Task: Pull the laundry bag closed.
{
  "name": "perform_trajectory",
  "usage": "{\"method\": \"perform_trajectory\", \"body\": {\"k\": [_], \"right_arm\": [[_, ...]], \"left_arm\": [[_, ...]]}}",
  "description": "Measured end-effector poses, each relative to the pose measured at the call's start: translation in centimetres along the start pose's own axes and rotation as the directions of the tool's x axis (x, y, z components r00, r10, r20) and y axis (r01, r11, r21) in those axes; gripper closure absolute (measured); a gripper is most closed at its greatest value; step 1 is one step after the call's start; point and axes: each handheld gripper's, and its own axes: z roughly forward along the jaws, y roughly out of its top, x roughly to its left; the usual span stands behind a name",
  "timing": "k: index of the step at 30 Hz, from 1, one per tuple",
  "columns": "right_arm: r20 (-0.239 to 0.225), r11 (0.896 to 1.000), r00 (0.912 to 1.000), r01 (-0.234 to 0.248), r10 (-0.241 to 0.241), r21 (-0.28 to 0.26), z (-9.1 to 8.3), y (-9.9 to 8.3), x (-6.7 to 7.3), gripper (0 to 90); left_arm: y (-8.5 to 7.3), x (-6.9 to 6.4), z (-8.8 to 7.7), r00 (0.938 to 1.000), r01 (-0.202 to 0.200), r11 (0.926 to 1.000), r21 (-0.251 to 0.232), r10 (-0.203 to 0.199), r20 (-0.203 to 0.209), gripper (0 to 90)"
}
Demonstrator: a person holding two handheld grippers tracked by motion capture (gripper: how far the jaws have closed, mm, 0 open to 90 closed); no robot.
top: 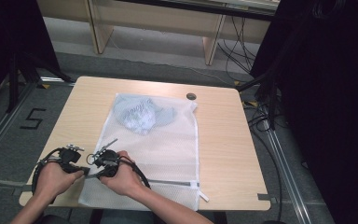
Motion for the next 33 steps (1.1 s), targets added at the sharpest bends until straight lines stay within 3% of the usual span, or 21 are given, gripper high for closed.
{"method": "perform_trajectory", "body": {"k": [20, 33], "right_arm": [[0.0, 1.0, 1.0, -0.003, 0.003, -0.003, -1.0, -0.6, -0.6, 86.9], [-0.008, 0.999, 0.9993, -0.036, 0.036, 0.004, -1.6, -0.8, -0.8, 87.0]], "left_arm": [[0.0, 0.0, 0.0, 1.0, -0.003, 1.0, 0.001, 0.003, 0.002, 89.7], [0.0, 0.1, 0.0, 1.0, -0.006, 1.0, -0.005, 0.006, 0.007, 89.7]]}}
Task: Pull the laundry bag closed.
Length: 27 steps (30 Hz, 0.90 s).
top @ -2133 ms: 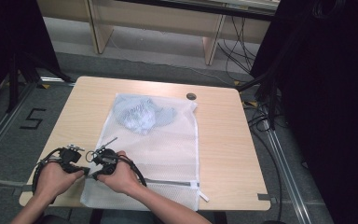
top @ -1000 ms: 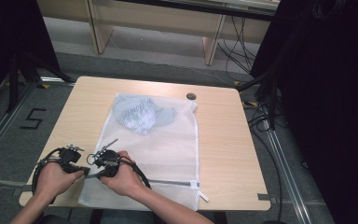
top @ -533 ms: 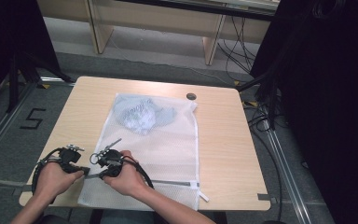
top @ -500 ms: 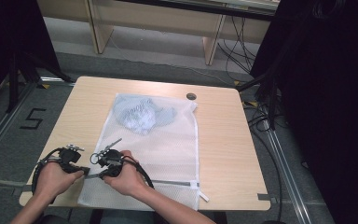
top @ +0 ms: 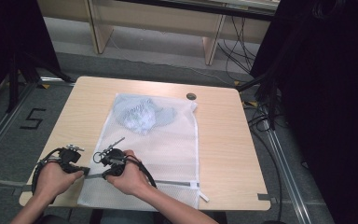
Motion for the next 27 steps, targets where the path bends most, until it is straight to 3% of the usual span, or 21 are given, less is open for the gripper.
{"method": "perform_trajectory", "body": {"k": [2, 8, 15, 18, 27], "right_arm": [[-0.001, 1.0, 1.0, -0.002, 0.002, 0.002, -0.14, -0.1, -0.12, 87.0], [0.007, 1.0, 1.0, 0.006, -0.006, 0.008, -0.43, -0.25, -0.26, 87.0], [0.002, 1.0, 0.9997, -0.024, 0.024, 0.017, -0.58, -0.27, -0.21, 87.0], [-0.001, 1.0, 0.9999, -0.011, 0.011, 0.013, -0.58, -0.23, -0.32, 87.0], [0.003, 1.0, 0.9999, -0.01, 0.01, 0.024, -0.94, -0.16, -0.48, 87.0]], "left_arm": [[0.08, 0.03, -0.1, 1.0, -0.003, 0.9998, 0.019, 0.003, 0.001, 89.7], [0.07, 0.01, -0.05, 1.0, -0.002, 0.9999, 0.013, 0.002, 0.0, 89.7], [0.05, 0.01, -0.06, 1.0, -0.003, 0.9999, 0.013, 0.003, 0.001, 89.7], [-0.01, -0.04, 0.01, 1.0, 0.001, 1.0, -0.002, -0.001, -0.006, 89.7], [0.06, 0.02, -0.05, 1.0, -0.004, 0.9999, 0.013, 0.004, 0.001, 89.7]]}}
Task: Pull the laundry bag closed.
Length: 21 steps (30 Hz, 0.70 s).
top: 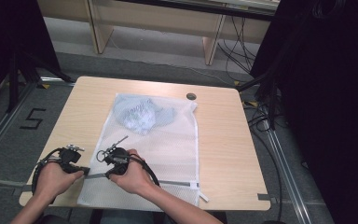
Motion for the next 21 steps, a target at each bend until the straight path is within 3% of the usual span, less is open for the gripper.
{"method": "perform_trajectory", "body": {"k": [9, 17, 21], "right_arm": [[0.009, 1.0, 0.9999, -0.007, 0.006, 0.01, -0.47, -0.16, -0.33, 87.0], [0.004, 1.0, 0.9999, -0.017, 0.017, 0.013, -0.54, -0.29, -0.36, 87.0], [0.014, 0.999, 0.9994, -0.031, 0.031, 0.014, -0.77, -0.39, -0.58, 87.0]], "left_arm": [[-0.03, -0.09, 0.11, 1.0, 0.0, 0.9999, -0.017, 0.0, -0.007, 89.7], [0.03, -0.02, 0.0, 1.0, 0.003, 1.0, 0.002, -0.003, 0.0, 89.7], [-0.07, -0.02, 0.1, 1.0, 0.008, 0.9998, -0.019, -0.008, 0.001, 89.7]]}}
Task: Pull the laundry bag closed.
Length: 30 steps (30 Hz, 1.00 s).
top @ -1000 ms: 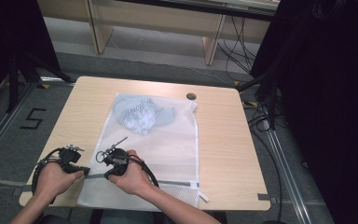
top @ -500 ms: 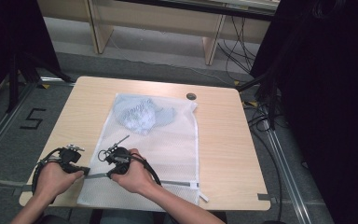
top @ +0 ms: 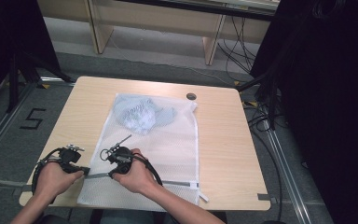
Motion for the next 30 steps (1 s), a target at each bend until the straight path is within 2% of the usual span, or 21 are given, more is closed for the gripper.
{"method": "perform_trajectory", "body": {"k": [3, 4, 5, 7, 9, 15, 18, 19, 20, 25, 27, 29, 30], "right_arm": [[0.002, 1.0, 1.0, -0.003, 0.003, 0.003, -0.07, -0.18, -0.18, 87.0], [-0.001, 1.0, 0.9996, -0.027, 0.027, 0.008, -0.2, -0.22, -0.09, 87.0], [0.002, 1.0, 1.0, -0.004, 0.004, 0.0, -0.19, -0.2, -0.26, 87.0], [-0.002, 1.0, 1.0, -0.008, 0.008, -0.001, -0.29, -0.16, -0.21, 87.0], [-0.001, 1.0, 1.0, -0.002, 0.002, -0.002, -0.32, -0.17, -0.24, 87.0], [0.011, 1.0, 0.9999, -0.009, 0.009, -0.002, -0.27, -0.38, -0.46, 87.0], [-0.003, 1.0, 0.9999, -0.014, 0.014, -0.004, -0.44, -0.46, -0.46, 87.0], [0.005, 1.0, 0.9995, -0.03, 0.03, 0.0, -0.5, -0.49, -0.41, 87.0], [0.011, 1.0, 0.9998, -0.014, 0.014, -0.001, -0.49, -0.48, -0.51, 87.0], [-0.003, 1.0, 0.9998, -0.019, 0.019, -0.008, -0.61, -0.57, -0.56, 87.0], [0.009, 1.0, 0.9998, -0.017, 0.017, -0.005, -0.55, -0.64, -0.65, 87.0], [0.004, 1.0, 0.9998, -0.021, 0.021, -0.004, -0.66, -0.7, -0.64, 87.0], [0.01, 1.0, 0.9997, -0.024, 0.024, -0.004, -0.71, -0.73, -0.63, 87.0]], "left_arm": [[0.01, -0.01, 0.01, 1.0, -0.002, 1.0, 0.0, 0.002, -0.001, 89.7], [0.01, -0.01, 0.01, 1.0, -0.002, 1.0, 0.001, 0.002, -0.001, 89.7], [0.01, -0.02, 0.01, 1.0, -0.001, 1.0, 0.0, 0.001, -0.001, 89.7], [0.06, -0.02, -0.08, 1.0, -0.005, 0.9999, 0.013, 0.005, -0.005, 89.7], [-0.01, -0.01, 0.02, 1.0, 0.001, 1.0, -0.003, -0.001, -0.001, 89.7], [0.05, -0.04, -0.07, 1.0, -0.003, 0.9999, 0.011, 0.003, -0.007, 89.7], [0.0, 0.0, 0.0, 1.0, -0.001, 1.0, 0.0, 0.001, -0.001, 89.7], [0.0, 0.0, 0.0, 1.0, -0.001, 1.0, 0.0, 0.001, -0.001, 89.7], [0.0, -0.01, 0.0, 1.0, -0.001, 1.0, 0.0, 0.001, -0.001, 89.7], [0.03, 0.0, -0.02, 1.0, 0.003, 1.0, 0.001, -0.003, 0.0, 89.7], [0.04, -0.01, -0.02, 1.0, 0.002, 1.0, 0.003, -0.002, 0.0, 89.7], [0.11, 0.03, -0.14, 1.0, 0.0, 0.9998, 0.022, 0.0, 0.002, 89.7], [0.03, 0.0, -0.01, 1.0, 0.004, 1.0, 0.0, -0.004, 0.001, 89.7]]}}
